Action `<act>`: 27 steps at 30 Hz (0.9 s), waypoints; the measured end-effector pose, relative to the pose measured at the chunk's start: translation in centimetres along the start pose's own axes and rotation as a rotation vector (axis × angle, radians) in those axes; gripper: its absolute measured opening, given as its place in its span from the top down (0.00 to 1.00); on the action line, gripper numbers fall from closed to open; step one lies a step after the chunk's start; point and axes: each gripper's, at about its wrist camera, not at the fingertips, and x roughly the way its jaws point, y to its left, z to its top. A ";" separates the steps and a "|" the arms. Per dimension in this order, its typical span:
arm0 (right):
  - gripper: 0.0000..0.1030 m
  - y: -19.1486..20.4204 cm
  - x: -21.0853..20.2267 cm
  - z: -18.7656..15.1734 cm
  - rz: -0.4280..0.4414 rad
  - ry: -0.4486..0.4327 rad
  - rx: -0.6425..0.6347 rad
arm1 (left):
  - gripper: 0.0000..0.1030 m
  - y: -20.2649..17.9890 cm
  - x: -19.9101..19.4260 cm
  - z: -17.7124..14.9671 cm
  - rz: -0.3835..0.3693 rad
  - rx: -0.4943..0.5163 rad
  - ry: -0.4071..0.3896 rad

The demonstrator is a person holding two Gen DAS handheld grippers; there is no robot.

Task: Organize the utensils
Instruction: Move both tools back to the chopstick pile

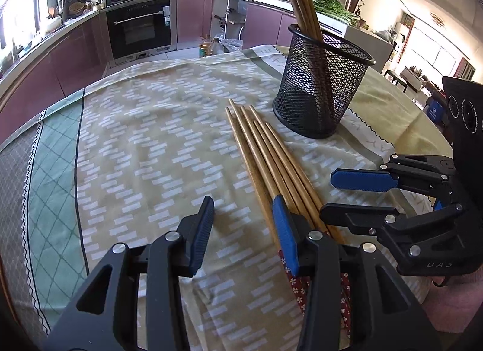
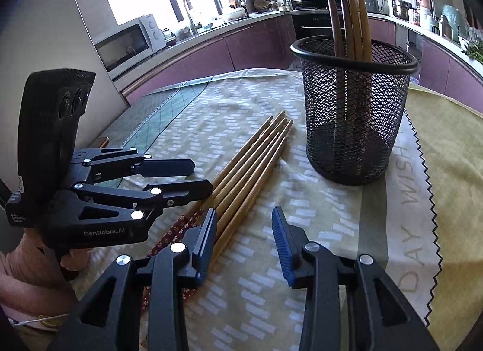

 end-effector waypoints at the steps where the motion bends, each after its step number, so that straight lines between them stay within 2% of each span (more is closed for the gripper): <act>1: 0.66 0.1 0.1 0.1 -0.003 0.001 -0.002 | 0.61 0.0 0.1 0.0 0.004 0.001 0.001; 11: 0.70 0.7 0.5 0.1 -0.040 0.015 -0.026 | 0.71 0.0 0.1 -0.1 0.022 0.004 0.009; 17: 0.72 0.6 0.5 0.1 -0.068 0.027 -0.044 | 0.72 0.1 0.0 -0.2 0.019 0.008 0.020; 27: 0.74 0.3 1.3 0.8 -0.087 0.041 -0.045 | 0.72 0.4 1.3 1.5 0.031 0.006 0.030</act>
